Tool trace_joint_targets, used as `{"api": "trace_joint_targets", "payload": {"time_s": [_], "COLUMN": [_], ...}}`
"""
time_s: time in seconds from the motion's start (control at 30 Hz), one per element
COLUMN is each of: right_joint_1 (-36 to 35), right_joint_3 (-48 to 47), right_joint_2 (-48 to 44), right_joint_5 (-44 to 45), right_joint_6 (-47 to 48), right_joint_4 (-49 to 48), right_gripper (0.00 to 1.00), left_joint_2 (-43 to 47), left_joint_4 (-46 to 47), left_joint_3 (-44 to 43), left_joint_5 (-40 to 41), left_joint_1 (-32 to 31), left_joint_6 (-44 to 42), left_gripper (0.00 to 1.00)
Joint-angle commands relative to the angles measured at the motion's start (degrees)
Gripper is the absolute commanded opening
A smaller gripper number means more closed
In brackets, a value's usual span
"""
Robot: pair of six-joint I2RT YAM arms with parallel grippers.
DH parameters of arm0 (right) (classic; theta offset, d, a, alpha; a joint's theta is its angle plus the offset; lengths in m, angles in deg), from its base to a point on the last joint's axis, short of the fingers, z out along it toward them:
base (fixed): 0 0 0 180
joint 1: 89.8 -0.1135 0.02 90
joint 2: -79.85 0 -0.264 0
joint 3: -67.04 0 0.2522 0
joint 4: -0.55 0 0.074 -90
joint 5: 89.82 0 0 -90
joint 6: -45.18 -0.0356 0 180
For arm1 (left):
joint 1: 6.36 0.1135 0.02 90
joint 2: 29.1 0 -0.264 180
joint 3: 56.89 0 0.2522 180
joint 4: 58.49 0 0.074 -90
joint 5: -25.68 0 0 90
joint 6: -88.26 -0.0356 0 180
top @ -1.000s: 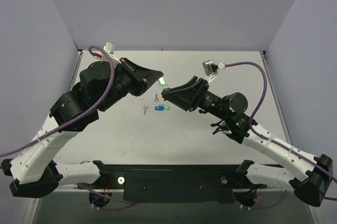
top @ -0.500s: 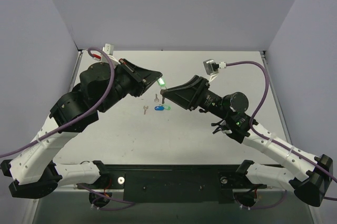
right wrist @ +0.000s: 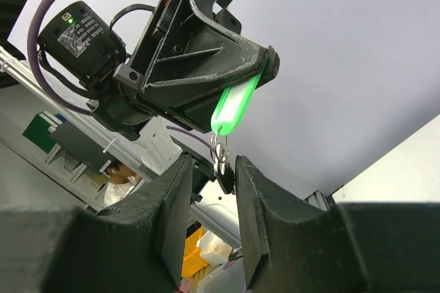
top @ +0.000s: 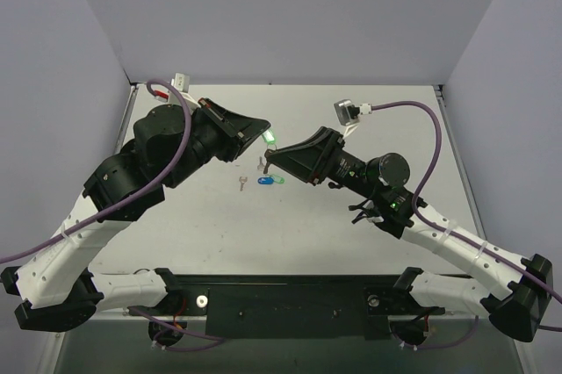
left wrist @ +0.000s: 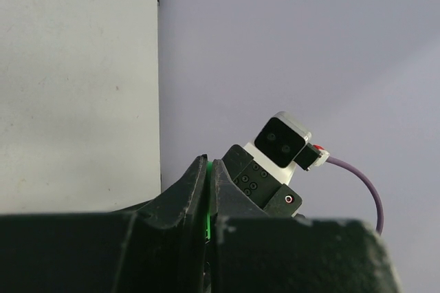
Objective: Remove the keys from the keyring
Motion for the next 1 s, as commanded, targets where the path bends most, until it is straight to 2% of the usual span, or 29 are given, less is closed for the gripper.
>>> {"api": "trace_joint_targets", "payload": {"time_s": [0.0,0.6,0.9,0.97], "right_joint_1": [-0.4,-0.5,-0.5,-0.6], "right_joint_3": [-1.9,-2.6,-3.1,-3.1], "right_joint_2": [-0.4,-0.5,-0.5,-0.8], "right_joint_5": [0.3,1.1,1.2,1.0], "right_joint_6": [1.2,2.3,2.9,3.1], "right_joint_4": [-4.0,-1.2,-0.1,0.5], "right_gripper": [0.27,0.11,0.09,0.05], "left_joint_2": [1.3,2.3,2.9,3.0], "left_joint_4": [2.5,2.5,2.4,2.5], "left_joint_3": [0.0,0.9,2.2,2.3], "left_joint_5": [1.4,2.0,2.6,2.5], "left_joint_1": [-0.2,-0.2,-0.2,-0.2], "left_joint_6": [1.8,1.7,1.8,1.8], "left_gripper": [0.00,0.00,0.00,0.00]}}
